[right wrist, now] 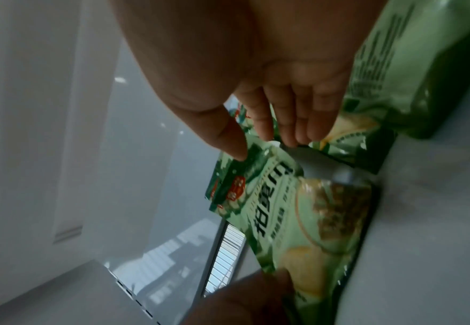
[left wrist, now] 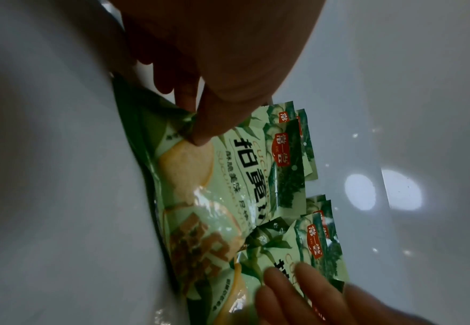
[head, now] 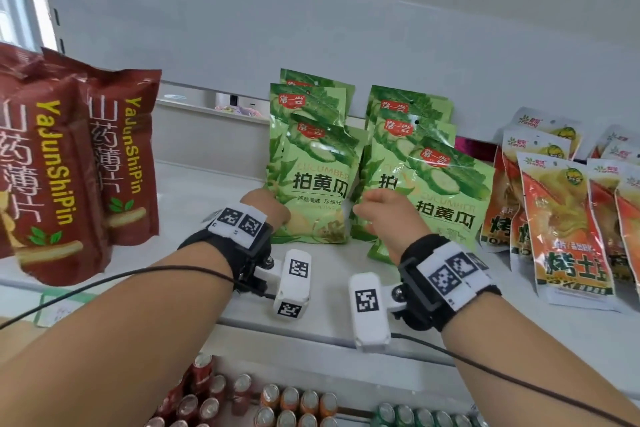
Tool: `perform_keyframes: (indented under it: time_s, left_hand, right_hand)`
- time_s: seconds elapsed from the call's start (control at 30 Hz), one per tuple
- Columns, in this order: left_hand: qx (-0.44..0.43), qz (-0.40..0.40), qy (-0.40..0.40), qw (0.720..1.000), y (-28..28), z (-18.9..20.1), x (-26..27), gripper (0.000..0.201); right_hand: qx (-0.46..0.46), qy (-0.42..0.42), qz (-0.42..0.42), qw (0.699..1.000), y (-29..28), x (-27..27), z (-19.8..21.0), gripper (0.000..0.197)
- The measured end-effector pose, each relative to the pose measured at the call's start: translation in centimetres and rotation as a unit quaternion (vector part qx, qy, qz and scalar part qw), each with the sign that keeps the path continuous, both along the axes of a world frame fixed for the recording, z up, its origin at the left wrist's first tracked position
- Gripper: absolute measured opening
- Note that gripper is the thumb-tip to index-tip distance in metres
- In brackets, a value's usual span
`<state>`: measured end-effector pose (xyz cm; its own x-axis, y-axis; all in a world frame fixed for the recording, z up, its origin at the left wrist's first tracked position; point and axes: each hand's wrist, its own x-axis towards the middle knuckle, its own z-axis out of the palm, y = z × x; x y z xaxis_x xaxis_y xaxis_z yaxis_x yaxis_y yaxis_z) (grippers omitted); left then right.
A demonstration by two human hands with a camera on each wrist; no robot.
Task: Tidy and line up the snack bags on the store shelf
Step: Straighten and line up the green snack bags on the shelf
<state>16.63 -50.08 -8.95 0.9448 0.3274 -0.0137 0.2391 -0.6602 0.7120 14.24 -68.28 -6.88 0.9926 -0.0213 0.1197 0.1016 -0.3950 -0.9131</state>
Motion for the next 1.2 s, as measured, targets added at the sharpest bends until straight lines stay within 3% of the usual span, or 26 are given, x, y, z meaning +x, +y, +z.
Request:
perform_keyframes:
  time_s: [0.07, 0.17, 0.3, 0.37, 0.5, 0.57, 0.67, 0.77, 0.97, 1.1, 1.2]
  left_hand:
    - [-0.026, -0.014, -0.014, 0.999, 0.2, -0.4, 0.2, 0.042]
    - [-0.16, -0.011, -0.086, 0.983, 0.8, -1.1, 0.4, 0.038]
    - [-0.285, 0.014, -0.164, 0.944, 1.5, -1.0, 0.6, 0.024]
    - [-0.317, 0.023, -0.18, 0.931, 2.0, -1.1, 0.7, 0.02]
    - [-0.38, 0.024, -0.189, 0.905, 2.4, -1.9, 1.2, 0.02]
    - [-0.424, 0.012, -0.188, 0.886, 2.6, -2.0, 1.3, 0.018]
    - [-0.453, 0.013, -0.175, 0.874, 3.1, -2.0, 1.3, 0.03]
    - [-0.456, 0.012, -0.175, 0.872, 3.6, -2.1, 1.6, 0.014]
    - [-0.498, 0.021, -0.183, 0.847, 3.7, -1.7, 1.5, 0.015]
    - [-0.542, 0.031, -0.202, 0.815, 3.9, -2.0, 2.0, 0.014]
    - [-0.529, 0.037, -0.222, 0.818, 4.0, -2.1, 2.2, 0.016]
  right_hand:
    - [-0.037, 0.033, 0.014, 0.999, 1.2, 0.5, -0.4, 0.011]
    - [-0.058, 0.056, 0.008, 0.997, 2.3, 1.5, -0.9, 0.047]
    - [-0.012, 0.029, 0.001, 1.0, 3.0, 2.4, -1.0, 0.056]
    - [0.017, 0.035, 0.004, 0.999, 3.3, 2.8, -1.1, 0.051]
    - [0.099, 0.061, 0.037, 0.993, 3.9, 3.7, -1.3, 0.017]
    - [0.118, 0.053, 0.046, 0.991, 4.0, 4.0, -1.5, 0.014]
    - [0.139, 0.057, 0.067, 0.986, 3.7, 4.4, -1.6, 0.015]
    - [0.142, 0.079, 0.079, 0.984, 3.3, 4.9, -1.5, 0.018]
    - [0.189, 0.044, 0.049, 0.98, 3.1, 5.3, -1.9, 0.017]
    - [0.245, 0.048, 0.049, 0.967, 3.1, 5.7, -2.0, 0.016]
    - [0.289, 0.068, 0.054, 0.953, 3.1, 5.8, -2.1, 0.013]
